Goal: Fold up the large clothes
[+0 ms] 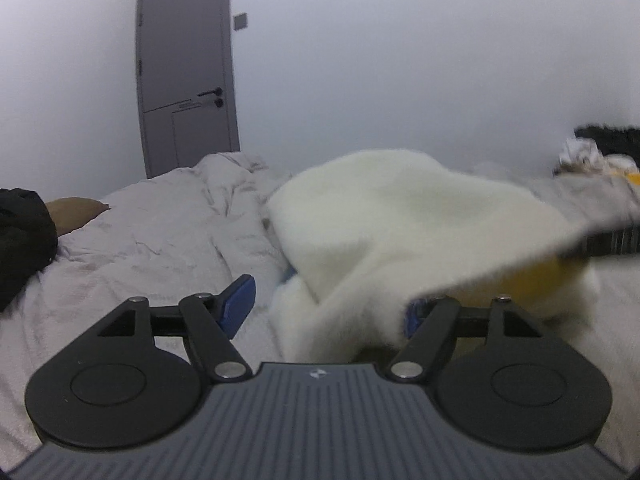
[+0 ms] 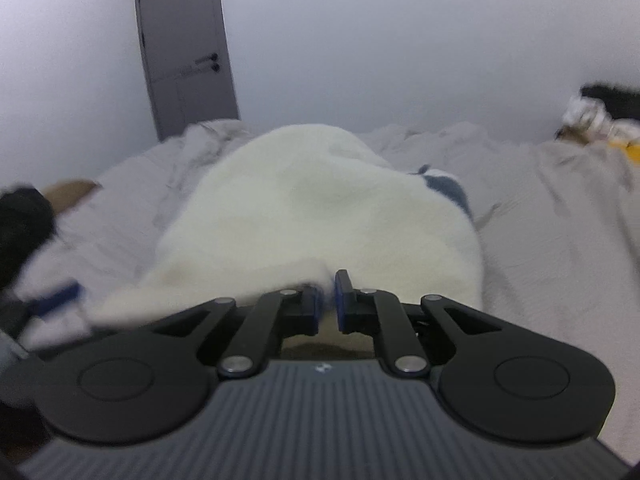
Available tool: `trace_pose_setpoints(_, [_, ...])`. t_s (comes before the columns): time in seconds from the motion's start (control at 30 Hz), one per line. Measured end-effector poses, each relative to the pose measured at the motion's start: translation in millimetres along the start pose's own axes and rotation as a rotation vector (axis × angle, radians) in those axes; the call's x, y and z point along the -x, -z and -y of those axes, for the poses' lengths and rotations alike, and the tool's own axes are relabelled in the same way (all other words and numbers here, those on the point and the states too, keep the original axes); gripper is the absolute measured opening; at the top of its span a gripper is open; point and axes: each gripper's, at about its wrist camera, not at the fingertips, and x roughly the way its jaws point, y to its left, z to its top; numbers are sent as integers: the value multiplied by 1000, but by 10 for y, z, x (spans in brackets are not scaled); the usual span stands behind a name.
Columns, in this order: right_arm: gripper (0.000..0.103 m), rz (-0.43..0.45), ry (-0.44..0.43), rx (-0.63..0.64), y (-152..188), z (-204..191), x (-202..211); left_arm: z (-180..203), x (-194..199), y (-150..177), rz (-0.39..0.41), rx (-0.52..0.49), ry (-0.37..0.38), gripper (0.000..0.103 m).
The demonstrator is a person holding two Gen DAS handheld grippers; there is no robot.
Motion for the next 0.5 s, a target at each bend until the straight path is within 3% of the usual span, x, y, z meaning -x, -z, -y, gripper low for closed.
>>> trace_pose_setpoints(0.23, [38,-94,74,105,154,-107,-257,-170,68,-196,36,70,5,76])
trace_pose_setpoints(0.37, [38,-182,120,187,305,-185,-454,-197,129,-289,85,62,2,76])
trace_pose_setpoints(0.5, [38,-134,166,197,260,-187,-392,-276,135,-326,96,86,5,76])
